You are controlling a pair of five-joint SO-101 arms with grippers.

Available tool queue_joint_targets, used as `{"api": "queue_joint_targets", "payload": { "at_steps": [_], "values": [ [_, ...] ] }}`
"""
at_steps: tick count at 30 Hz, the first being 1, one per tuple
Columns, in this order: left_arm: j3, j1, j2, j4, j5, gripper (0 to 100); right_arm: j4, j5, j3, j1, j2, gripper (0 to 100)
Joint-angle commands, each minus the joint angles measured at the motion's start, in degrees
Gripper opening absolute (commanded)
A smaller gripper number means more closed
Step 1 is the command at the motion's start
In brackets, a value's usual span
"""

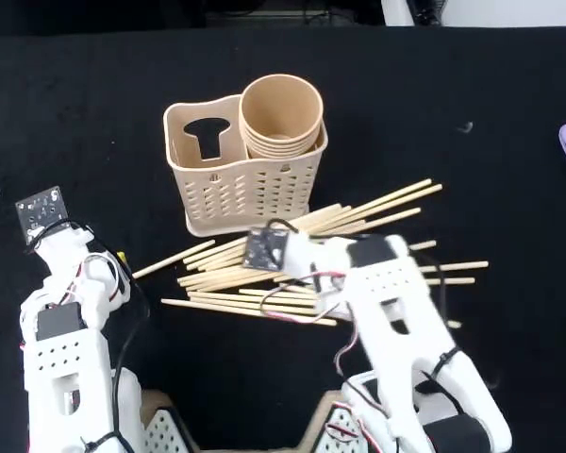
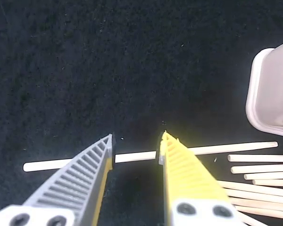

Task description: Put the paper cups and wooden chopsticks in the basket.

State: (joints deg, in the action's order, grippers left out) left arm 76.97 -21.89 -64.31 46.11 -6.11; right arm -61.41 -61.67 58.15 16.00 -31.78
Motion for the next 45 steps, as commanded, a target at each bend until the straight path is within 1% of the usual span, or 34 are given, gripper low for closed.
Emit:
{"api": "queue_joint_targets", "payload": {
  "at_steps": [1, 3, 6, 7, 8, 12, 18, 21, 26, 32, 36, 41, 45],
  "values": [
    [-0.6, -0.7, -0.2, -1.1, 0.1, 17, 3.3, 7.0, 0.0, 4.0, -1.9, 1.2],
    [-0.6, -0.7, -0.3, -1.1, 0.1, 17, 3.2, 8.4, 0.3, 5.5, -1.9, 3.6],
    [-0.6, -0.7, -0.3, -1.1, 0.1, 17, 1.1, 9.6, 0.2, 7.3, -1.9, 15.0],
    [-0.6, -0.7, -0.3, -1.1, 0.1, 17, 0.8, 9.8, 0.2, 7.6, -1.9, 17.9],
    [-0.6, -0.7, -0.3, -1.1, 0.1, 17, 0.6, 9.8, 0.2, 7.9, -2.0, 18.5],
    [-0.6, -0.7, -0.3, -1.1, 0.1, 17, 0.4, 9.7, 0.6, 7.9, -2.0, 15.1],
    [-0.6, -0.7, -0.3, -1.1, 0.1, 17, 1.4, 9.4, 2.0, 7.9, -1.9, 15.2],
    [-0.6, -0.7, -0.3, -1.1, 0.1, 17, 3.8, 7.2, 3.3, 7.6, -1.9, 15.2],
    [-0.6, -0.7, -0.3, -1.1, 0.1, 17, 6.7, 6.9, 5.4, 7.6, -1.9, 15.2],
    [-0.6, -0.7, -0.3, -1.1, 0.1, 17, 6.6, 6.9, 5.6, 7.6, -1.5, 15.2],
    [-0.6, -0.7, -0.3, -1.1, 0.1, 17, 6.9, 6.9, 5.1, 7.9, 4.2, 15.2],
    [-0.6, -0.7, -0.3, -1.1, 0.1, 17, 10.4, 6.9, 2.9, 7.6, 14.0, 15.1],
    [-0.6, -0.7, -0.3, -1.1, 0.1, 17, 8.4, 6.9, 0.7, 7.6, 15.0, 14.0]
  ]
}}
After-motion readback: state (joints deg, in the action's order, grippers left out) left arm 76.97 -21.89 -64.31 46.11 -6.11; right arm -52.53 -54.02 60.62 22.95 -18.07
